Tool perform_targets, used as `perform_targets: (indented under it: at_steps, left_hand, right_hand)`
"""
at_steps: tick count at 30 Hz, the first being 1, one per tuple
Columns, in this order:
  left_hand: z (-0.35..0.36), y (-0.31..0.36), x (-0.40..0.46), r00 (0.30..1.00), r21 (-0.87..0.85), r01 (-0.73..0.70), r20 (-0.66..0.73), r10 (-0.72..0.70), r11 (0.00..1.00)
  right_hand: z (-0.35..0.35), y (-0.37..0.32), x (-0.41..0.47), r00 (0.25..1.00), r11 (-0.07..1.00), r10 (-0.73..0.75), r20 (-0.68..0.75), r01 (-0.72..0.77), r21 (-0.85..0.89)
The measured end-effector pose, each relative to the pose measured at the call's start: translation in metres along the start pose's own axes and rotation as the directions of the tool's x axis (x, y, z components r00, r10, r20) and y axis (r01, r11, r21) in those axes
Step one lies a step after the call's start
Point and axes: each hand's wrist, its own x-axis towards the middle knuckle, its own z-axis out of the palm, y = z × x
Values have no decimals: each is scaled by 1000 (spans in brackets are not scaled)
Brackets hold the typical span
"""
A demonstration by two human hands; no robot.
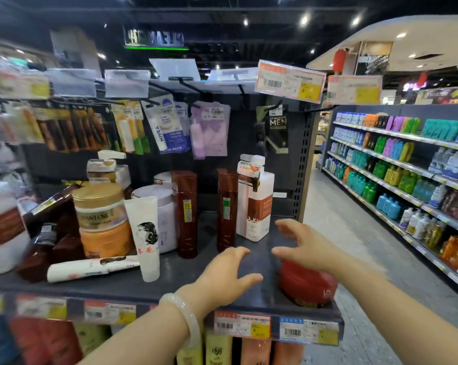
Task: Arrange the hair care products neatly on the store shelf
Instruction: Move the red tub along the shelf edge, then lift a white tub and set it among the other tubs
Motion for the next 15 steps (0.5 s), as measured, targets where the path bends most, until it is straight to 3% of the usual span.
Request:
perform_targets:
  at_steps: [6, 9, 12, 15]
  left_hand:
    - [-20, -36, -16, 991, 42, 34, -128, -29, 999]
    - [-31, -51, -28, 960, 29, -30, -279, 37, 999]
    - [-43, -66, -39, 796, 76, -188, -572, 197, 979]
    - [-58, -76, -49, 580, 135, -192, -783, 223, 972]
  right_hand:
    - [33, -35, 27, 1000, 997, -26, 12, 25, 74]
    - [47, -51, 36, 1000, 991, -26, 16, 23, 133]
    - [66, -68, 42, 997, 988, -66, 44, 60, 142]
    - [90, -87, 48, 989, 981, -125, 79, 111, 159]
